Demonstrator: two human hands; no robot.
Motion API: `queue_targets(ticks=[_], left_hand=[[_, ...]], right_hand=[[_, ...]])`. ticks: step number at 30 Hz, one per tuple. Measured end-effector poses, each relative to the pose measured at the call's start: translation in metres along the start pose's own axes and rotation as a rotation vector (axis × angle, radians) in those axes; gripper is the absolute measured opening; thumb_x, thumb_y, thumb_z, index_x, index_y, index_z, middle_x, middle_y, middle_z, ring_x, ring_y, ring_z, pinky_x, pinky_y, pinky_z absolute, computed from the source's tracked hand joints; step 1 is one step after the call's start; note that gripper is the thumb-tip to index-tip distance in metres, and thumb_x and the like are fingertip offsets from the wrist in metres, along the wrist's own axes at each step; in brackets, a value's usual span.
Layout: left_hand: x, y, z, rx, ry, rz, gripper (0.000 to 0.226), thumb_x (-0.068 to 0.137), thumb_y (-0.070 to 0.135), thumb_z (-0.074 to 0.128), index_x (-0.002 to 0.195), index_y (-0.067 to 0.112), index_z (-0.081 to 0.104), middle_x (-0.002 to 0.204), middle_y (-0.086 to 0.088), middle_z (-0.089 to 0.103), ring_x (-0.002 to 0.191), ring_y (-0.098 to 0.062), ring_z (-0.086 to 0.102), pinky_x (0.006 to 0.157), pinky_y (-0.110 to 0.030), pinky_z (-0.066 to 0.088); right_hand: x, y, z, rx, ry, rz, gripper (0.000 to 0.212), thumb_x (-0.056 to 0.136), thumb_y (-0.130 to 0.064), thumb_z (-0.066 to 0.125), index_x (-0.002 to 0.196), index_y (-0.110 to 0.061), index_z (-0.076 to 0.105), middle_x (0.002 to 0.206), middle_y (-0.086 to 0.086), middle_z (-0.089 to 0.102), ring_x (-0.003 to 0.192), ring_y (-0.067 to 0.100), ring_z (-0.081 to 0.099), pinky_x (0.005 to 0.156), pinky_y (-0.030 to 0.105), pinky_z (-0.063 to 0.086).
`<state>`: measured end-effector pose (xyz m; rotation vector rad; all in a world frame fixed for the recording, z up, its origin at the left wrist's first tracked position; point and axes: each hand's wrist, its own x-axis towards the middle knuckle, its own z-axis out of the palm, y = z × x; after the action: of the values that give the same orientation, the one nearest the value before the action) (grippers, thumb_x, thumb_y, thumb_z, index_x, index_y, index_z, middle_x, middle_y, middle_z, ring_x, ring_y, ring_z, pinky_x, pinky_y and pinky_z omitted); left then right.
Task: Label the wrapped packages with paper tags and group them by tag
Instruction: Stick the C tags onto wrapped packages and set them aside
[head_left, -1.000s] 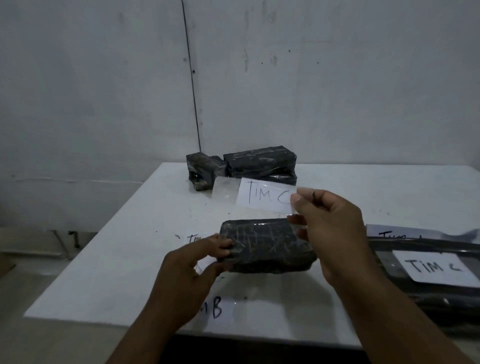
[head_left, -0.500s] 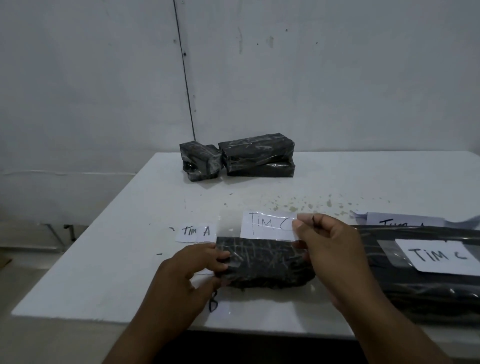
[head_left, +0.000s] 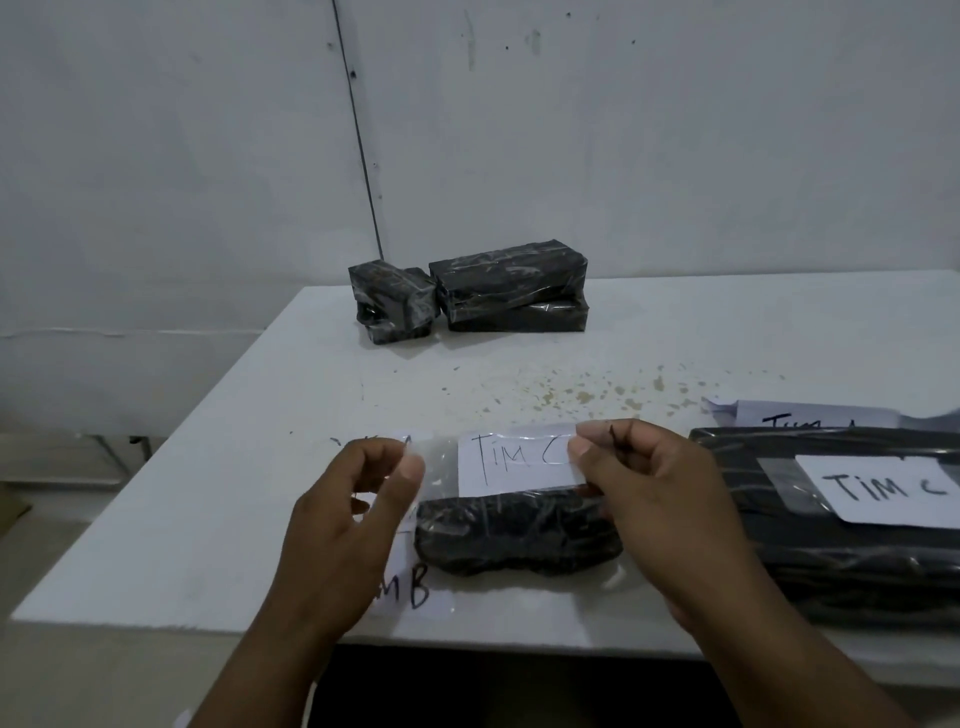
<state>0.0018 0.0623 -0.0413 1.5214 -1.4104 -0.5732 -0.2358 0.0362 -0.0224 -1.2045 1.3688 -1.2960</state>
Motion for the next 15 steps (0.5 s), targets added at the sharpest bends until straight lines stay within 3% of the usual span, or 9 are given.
queue_targets(ticks=[3,7,12,15], left_hand=[[0.005,0.008,0.004,-0.049,0.033,-0.047,0.039,0.090,0.066,0.059,0.090,0.029,0.073,0.088,0.018,0.073,0.085,-0.002,0.066,0.072,-0.021,0.045],[0.011,0.007,0.008,-0.001,0.075,-0.074,0.016,0.091,0.037,0.071,0.078,0.026,0.073,0.077,0.017,0.073,0.073,-0.001,0.065,0.066,-0.017,0.043],[0.012,0.002,0.009,0.039,0.091,-0.069,0.015,0.091,0.035,0.072,0.077,0.028,0.072,0.078,0.021,0.071,0.071,0.002,0.062,0.064,-0.015,0.042],[0.012,-0.002,0.010,0.077,0.095,-0.061,0.013,0.089,0.034,0.074,0.078,0.028,0.073,0.079,0.023,0.071,0.076,-0.001,0.063,0.063,-0.007,0.044]], right_hand=[[-0.002,0.000,0.002,-0.046,-0.013,-0.019,0.004,0.091,-0.027,0.074,0.092,-0.028,0.077,0.080,-0.013,0.077,0.074,-0.001,0.071,0.070,0.018,0.052],[-0.001,0.001,0.002,-0.088,-0.008,-0.026,0.005,0.091,-0.029,0.073,0.094,-0.029,0.077,0.080,-0.014,0.077,0.075,-0.001,0.071,0.071,0.018,0.051],[-0.001,0.005,0.004,-0.238,0.009,-0.088,0.006,0.092,-0.033,0.072,0.087,-0.033,0.076,0.082,-0.023,0.073,0.078,-0.004,0.067,0.066,0.013,0.047],[-0.001,0.007,0.006,-0.334,0.041,-0.141,0.009,0.092,-0.031,0.072,0.084,-0.033,0.074,0.083,-0.028,0.070,0.080,-0.005,0.065,0.065,0.013,0.045]])
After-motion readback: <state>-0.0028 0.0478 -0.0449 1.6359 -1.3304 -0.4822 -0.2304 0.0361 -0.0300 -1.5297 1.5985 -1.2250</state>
